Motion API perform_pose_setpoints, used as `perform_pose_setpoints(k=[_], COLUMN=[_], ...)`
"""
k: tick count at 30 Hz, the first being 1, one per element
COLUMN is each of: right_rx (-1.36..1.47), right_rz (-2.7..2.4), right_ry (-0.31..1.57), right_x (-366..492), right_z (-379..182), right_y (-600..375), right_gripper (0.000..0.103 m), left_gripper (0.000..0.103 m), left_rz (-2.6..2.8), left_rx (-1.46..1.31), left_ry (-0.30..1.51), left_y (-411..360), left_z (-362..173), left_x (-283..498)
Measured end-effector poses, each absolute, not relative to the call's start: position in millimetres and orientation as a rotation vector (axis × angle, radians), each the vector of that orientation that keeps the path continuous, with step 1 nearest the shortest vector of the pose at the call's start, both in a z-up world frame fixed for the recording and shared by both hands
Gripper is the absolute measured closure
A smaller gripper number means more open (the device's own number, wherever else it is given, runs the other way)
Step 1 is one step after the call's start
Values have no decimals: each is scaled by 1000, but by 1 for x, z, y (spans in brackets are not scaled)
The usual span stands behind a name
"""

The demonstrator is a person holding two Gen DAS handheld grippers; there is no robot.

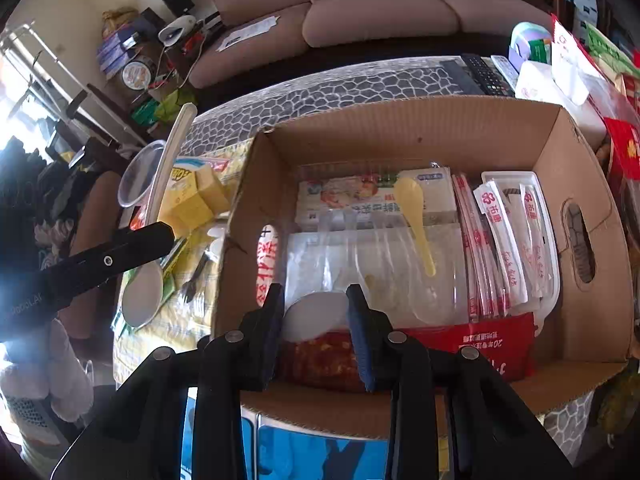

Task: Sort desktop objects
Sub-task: 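Carry both white spoons over the box with the left and right grippers, then lower both spoons into the box and open both grippers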

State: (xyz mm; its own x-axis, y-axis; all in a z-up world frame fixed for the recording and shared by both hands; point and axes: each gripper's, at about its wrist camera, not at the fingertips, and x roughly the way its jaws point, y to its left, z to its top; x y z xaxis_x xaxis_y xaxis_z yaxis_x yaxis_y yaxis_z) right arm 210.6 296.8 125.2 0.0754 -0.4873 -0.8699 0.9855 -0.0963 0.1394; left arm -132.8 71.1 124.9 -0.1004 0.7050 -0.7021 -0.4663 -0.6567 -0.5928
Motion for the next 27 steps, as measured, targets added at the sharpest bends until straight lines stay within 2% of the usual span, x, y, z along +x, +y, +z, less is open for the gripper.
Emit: perform_pose_setpoints(k=[7, 13, 17, 23, 27], right_rx=[1032, 1016, 991, 959, 935], right_rz=[-1379, -1378, -1380, -1363, -1363], right_ry=[665, 660, 647, 651, 696], right_x=[177, 159, 150, 147, 147], right_z=[103, 111, 122, 137, 142], right_y=[278, 278, 290, 303, 310], right_gripper=[71, 71, 62, 57, 56], left_gripper=[96, 96, 94, 74, 72], left_rz=[1859, 1879, 1902, 1910, 1852], left_rx=[-1485, -1549, -1585, -1542, -1412], left_ry=[-169, -24, 26, 99, 278], left_y=[123, 150, 160, 168, 174], left_z=[86, 69, 62, 71, 87], left_x=[-148, -149, -149, -140, -120])
